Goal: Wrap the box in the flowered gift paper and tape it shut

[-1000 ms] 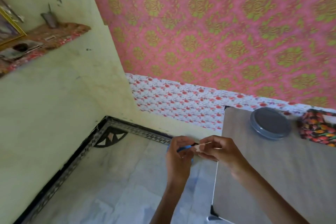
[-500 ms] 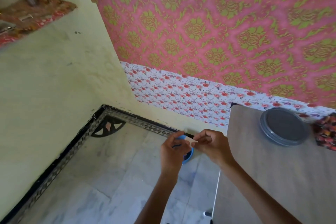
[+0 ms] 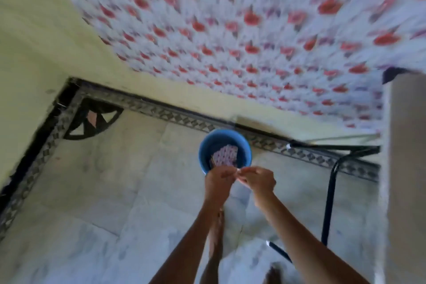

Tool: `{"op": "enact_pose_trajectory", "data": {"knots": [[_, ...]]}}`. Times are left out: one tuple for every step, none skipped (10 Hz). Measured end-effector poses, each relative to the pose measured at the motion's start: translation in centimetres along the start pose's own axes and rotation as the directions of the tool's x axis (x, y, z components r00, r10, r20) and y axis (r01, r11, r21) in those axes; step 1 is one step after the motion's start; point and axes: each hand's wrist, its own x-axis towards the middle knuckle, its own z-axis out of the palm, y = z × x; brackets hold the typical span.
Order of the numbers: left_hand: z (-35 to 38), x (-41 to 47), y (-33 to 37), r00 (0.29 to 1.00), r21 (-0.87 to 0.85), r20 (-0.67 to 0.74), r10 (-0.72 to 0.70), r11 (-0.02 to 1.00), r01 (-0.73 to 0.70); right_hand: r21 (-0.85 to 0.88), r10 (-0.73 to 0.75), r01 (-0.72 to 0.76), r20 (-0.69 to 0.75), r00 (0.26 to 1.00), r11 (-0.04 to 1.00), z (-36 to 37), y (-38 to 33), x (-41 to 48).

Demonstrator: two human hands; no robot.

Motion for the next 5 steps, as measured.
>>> {"op": "enact_pose_trajectory", "data": {"knots": [[2.5, 7.3, -5.4, 0.988, 0.035, 0.114, -0.103, 0.994, 0.099, -0.079, 0.056, -0.063, -0.084, 0.995, 0.995, 3.8, 1.2, 5.8], [4.6, 13.4, -10.1, 0.972, 0.105, 0.173, -0.161, 0.984, 0.144, -0.243, 0.021, -0.052, -0.128, 0.991, 0.969, 6.7, 3.6, 11.9], [6.1, 18.0, -15.0, 0.964, 0.103, 0.13, -0.233, 0.97, 0.221, -0.2, 0.057, -0.065, -0.047, 0.997, 0.978, 8.4, 7.6, 17.7], [6.3, 20.0, -18.2, 0.959, 0.028, 0.098, -0.267, 0.964, 0.265, -0.171, 0.076, -0.084, -0.054, 0.996, 0.982, 7.8, 10.0, 20.7], [5.7, 20.1, -19.2, 0.948, -0.05, 0.074, -0.311, 0.948, 0.315, -0.068, 0.144, -0.151, -0.093, 0.985, 0.986, 7.0, 9.6, 20.1]]}}
